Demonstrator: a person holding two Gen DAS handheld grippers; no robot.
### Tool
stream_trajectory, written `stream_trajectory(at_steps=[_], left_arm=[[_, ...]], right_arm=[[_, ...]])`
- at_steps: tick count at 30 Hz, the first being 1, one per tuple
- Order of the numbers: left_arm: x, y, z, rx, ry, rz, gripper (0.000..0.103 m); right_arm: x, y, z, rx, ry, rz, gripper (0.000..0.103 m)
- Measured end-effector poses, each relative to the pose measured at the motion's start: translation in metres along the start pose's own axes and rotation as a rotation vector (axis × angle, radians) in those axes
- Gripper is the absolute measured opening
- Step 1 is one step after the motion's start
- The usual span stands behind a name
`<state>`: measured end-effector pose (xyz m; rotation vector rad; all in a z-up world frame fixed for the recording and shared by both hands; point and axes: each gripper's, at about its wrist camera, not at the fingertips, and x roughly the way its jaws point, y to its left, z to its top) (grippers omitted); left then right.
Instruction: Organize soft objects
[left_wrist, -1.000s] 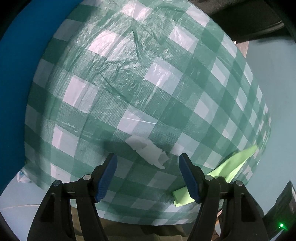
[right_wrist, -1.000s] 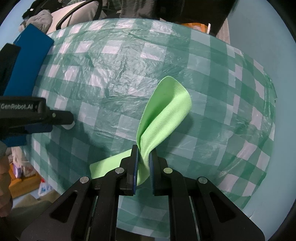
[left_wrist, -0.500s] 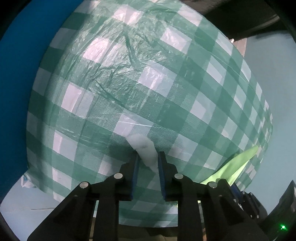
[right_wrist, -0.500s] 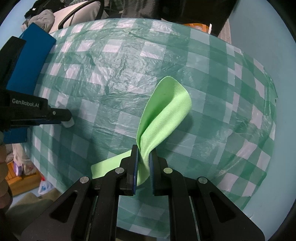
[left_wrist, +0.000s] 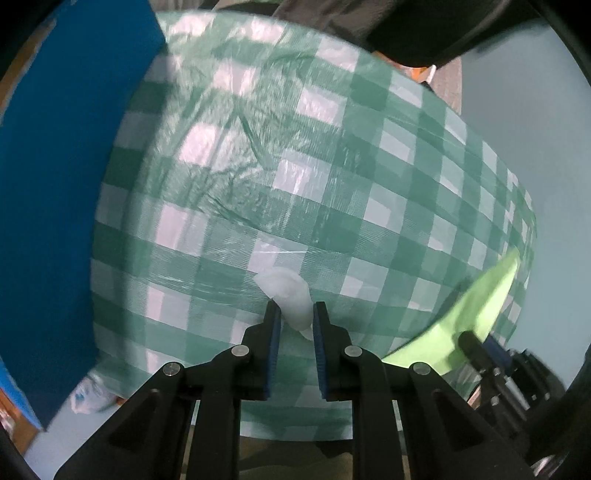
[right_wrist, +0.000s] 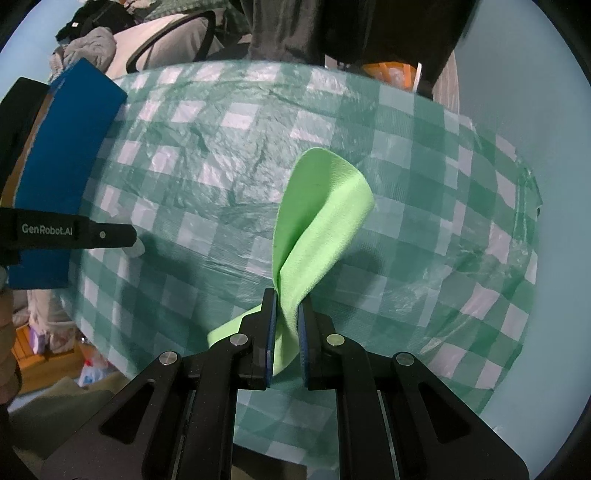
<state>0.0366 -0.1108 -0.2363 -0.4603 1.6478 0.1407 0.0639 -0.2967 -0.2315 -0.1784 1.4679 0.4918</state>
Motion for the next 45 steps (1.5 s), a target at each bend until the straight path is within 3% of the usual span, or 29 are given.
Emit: stream_trajectory(at_steps=[8, 11, 12, 13, 15, 26, 41, 44, 45], left_arm=[[-0.027, -0.003, -0.006, 0.099, -0.054, 0.032, 0.017], [-0.032, 0.001, -0.008, 0.122, -0.065, 0.039, 0.017], [-0.034, 0.002, -0.009, 0.129, -0.067, 0.041, 0.017], [-0.035, 0.003, -0.009, 0.136, -0.071, 0.046, 0.017], [-0.036, 0.005, -0.01, 0.15, -0.077, 0.056, 0.017], [-0.044, 0.021, -0.01, 0.215, -0.079, 0.086, 0.017], [-0.06, 0.036, -0.01, 0.275, -0.1, 0.087, 0.017], [-0.063, 0.04, -0.011, 0.277, -0.102, 0.085, 0.017], [-0.064, 0.041, -0.011, 0.277, -0.103, 0.084, 0.017]], right_arm=[[-0.018, 0.01, 0.007, -0.009, -0.037, 0.011, 0.009], [-0.014, 0.006, 0.008, 0.046, -0.023, 0.043, 0.009], [-0.009, 0.0, 0.009, 0.09, -0.001, 0.057, 0.013], [-0.006, -0.004, 0.008, 0.119, 0.015, 0.067, 0.037], [0.008, -0.014, 0.006, 0.199, 0.048, 0.067, 0.066], [0.036, -0.018, 0.01, 0.357, 0.047, -0.007, 0.066], [0.057, 0.009, 0.018, 0.345, 0.044, -0.19, 0.065], [0.056, 0.018, 0.015, 0.346, 0.034, -0.176, 0.052], [0.055, 0.021, 0.014, 0.336, 0.032, -0.175, 0.043]])
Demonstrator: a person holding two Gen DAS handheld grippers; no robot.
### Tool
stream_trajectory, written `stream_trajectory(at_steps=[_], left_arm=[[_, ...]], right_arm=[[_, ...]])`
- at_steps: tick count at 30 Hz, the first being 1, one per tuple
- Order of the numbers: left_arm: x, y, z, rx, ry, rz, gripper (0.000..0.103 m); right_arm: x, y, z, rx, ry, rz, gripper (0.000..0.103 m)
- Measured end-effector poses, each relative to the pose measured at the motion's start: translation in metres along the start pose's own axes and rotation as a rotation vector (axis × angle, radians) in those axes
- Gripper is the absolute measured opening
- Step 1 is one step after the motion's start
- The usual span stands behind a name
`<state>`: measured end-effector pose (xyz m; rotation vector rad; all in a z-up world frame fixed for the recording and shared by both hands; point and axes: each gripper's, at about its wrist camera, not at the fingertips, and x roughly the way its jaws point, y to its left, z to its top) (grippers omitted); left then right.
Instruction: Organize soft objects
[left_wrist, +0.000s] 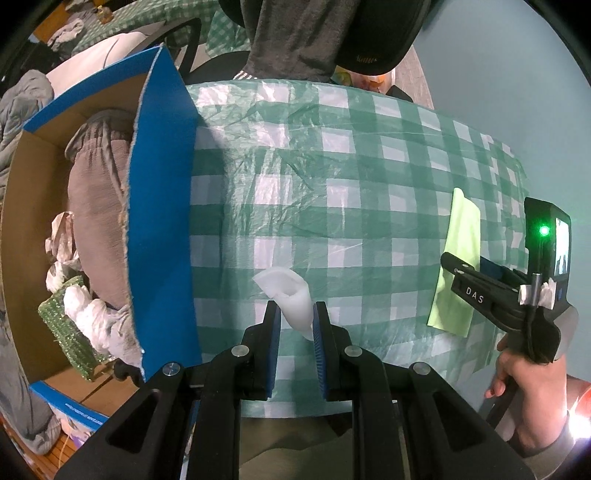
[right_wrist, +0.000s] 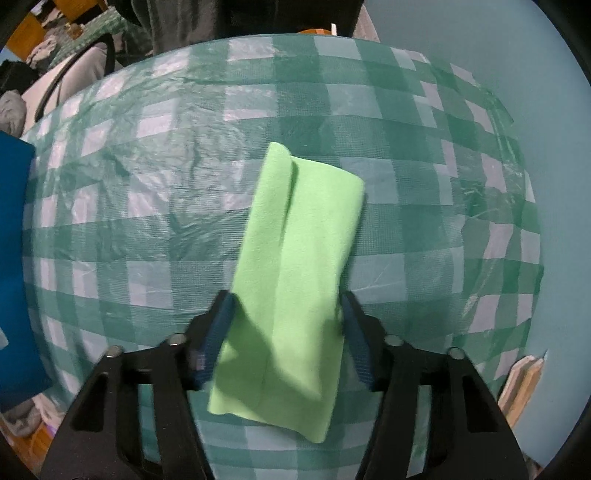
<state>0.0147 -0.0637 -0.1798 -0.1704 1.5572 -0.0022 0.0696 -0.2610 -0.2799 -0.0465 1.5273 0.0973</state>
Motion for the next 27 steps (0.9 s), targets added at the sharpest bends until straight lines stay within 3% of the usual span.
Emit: stream_trajectory(at_steps=[3, 10, 27], left_arm=[[-0.003, 0.003, -0.001, -0.001, -0.004, -0.003, 0.017], [-0.009, 0.007, -0.004, 0.0, -0.016, -0.011, 0.017], [-0.037, 0.026, -0.011, 0.02, -0.069, 0.017, 0.017]], right_arm=[[-0.004, 0.012, -0.003, -0.026, 0.002, 0.006, 0.009], [-0.012, 0.024, -0.009, -0.055, -0.006, 0.049, 0.007], [-0.093, 0.031, 0.0, -0.172, -0.105, 0.15, 0.007]])
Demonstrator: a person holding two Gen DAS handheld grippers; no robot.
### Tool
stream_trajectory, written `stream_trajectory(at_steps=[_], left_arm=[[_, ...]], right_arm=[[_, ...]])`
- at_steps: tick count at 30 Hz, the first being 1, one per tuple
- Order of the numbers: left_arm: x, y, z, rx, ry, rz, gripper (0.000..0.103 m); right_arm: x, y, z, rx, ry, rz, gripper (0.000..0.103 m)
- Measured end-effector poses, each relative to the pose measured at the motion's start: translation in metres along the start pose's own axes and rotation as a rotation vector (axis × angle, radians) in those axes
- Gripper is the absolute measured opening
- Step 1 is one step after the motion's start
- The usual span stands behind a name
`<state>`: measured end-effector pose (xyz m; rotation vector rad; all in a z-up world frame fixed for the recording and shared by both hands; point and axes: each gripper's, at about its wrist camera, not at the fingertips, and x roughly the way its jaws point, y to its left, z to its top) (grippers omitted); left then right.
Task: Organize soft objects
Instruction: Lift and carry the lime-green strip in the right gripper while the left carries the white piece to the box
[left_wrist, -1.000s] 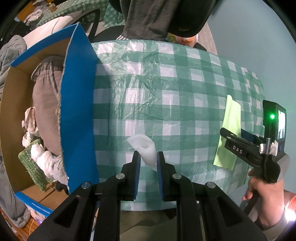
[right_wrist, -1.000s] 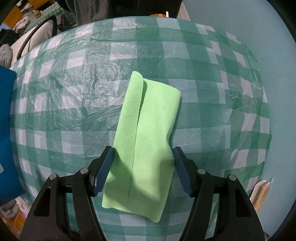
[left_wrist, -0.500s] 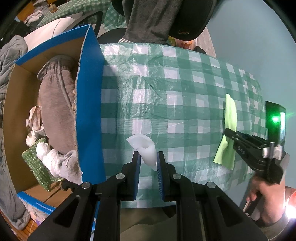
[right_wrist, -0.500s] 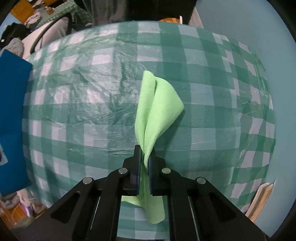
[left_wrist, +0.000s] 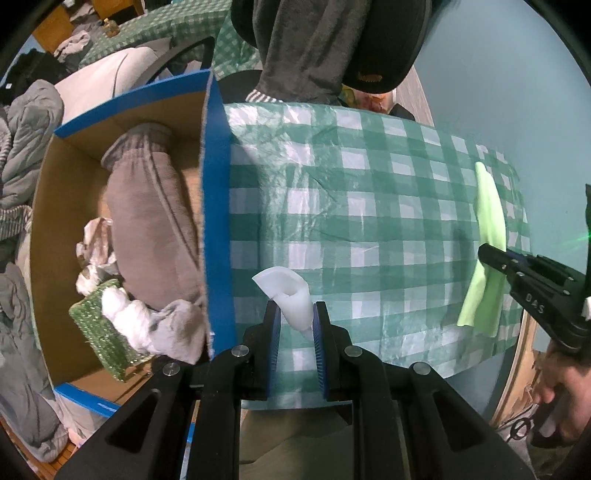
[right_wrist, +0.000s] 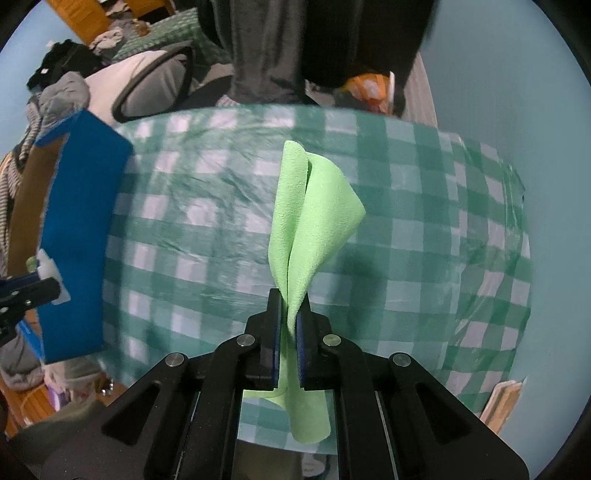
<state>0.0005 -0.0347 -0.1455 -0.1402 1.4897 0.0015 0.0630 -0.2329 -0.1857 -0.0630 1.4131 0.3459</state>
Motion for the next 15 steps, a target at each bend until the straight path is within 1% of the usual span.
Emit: stream_trajectory(at_steps=[1, 4, 15], left_arm=[[-0.002, 0.002, 0.0, 0.001, -0.005, 0.003, 0.017], [-0.008, 0.009, -0.002, -0.002, -0.012, 0.004, 0.017], [-0.029, 0.039, -0.004, -0.039, -0.041, 0.008, 0.017]], right_arm=[[0.001, -0.002, -0.002, -0.007, -0.002, 0.003, 0.007], [-0.006, 0.011, 0.005, -0.027, -0.012, 0.021, 0.007], [-0.036, 0.071, 0.026, -0.134, -0.066, 0.089, 0.007]])
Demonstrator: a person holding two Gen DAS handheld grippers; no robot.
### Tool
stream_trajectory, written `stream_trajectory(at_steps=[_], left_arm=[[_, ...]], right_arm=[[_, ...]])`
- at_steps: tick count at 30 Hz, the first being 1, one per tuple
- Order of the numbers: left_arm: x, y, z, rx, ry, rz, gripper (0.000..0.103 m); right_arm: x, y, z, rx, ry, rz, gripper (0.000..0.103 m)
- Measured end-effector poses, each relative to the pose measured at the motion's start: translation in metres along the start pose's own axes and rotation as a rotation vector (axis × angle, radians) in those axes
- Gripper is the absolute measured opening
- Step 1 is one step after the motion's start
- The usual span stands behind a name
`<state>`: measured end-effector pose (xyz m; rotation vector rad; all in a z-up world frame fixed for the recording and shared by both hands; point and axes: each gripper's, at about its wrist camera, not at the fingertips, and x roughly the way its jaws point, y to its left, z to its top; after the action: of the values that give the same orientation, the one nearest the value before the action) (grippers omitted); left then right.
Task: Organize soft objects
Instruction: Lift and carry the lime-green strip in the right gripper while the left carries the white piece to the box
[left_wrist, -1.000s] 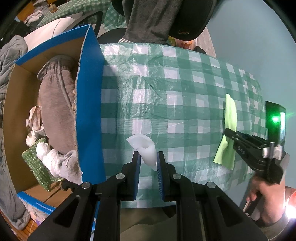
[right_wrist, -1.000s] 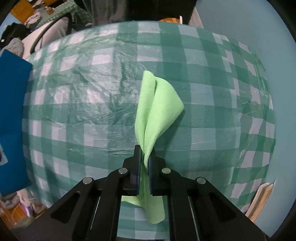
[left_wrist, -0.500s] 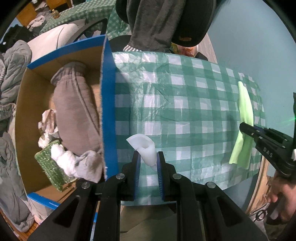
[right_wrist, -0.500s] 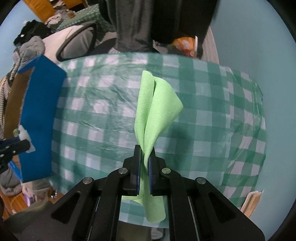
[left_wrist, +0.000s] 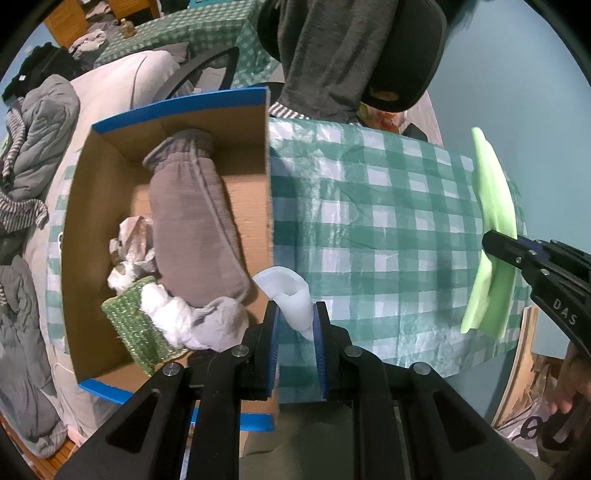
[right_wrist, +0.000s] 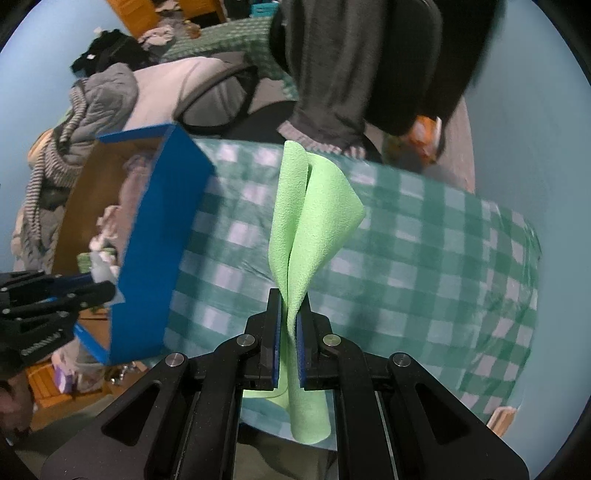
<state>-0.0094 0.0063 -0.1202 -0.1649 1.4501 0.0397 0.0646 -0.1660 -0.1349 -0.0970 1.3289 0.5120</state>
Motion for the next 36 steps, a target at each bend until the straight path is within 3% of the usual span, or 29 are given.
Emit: stream_trajectory(at_steps=[18, 36], left_arm=[[-0.028, 0.057, -0.009, -0.096, -0.051, 0.014, 0.017], [-0.018, 0.128, -0.021, -0.181, -0.043, 0.046, 0.017]], right_arm=[[-0.008, 0.088, 0.035, -0.16, -0.047, 0.08, 0.007], [0.03, 0.181, 0.058, -0.287, -0.001, 0.161, 0.007]])
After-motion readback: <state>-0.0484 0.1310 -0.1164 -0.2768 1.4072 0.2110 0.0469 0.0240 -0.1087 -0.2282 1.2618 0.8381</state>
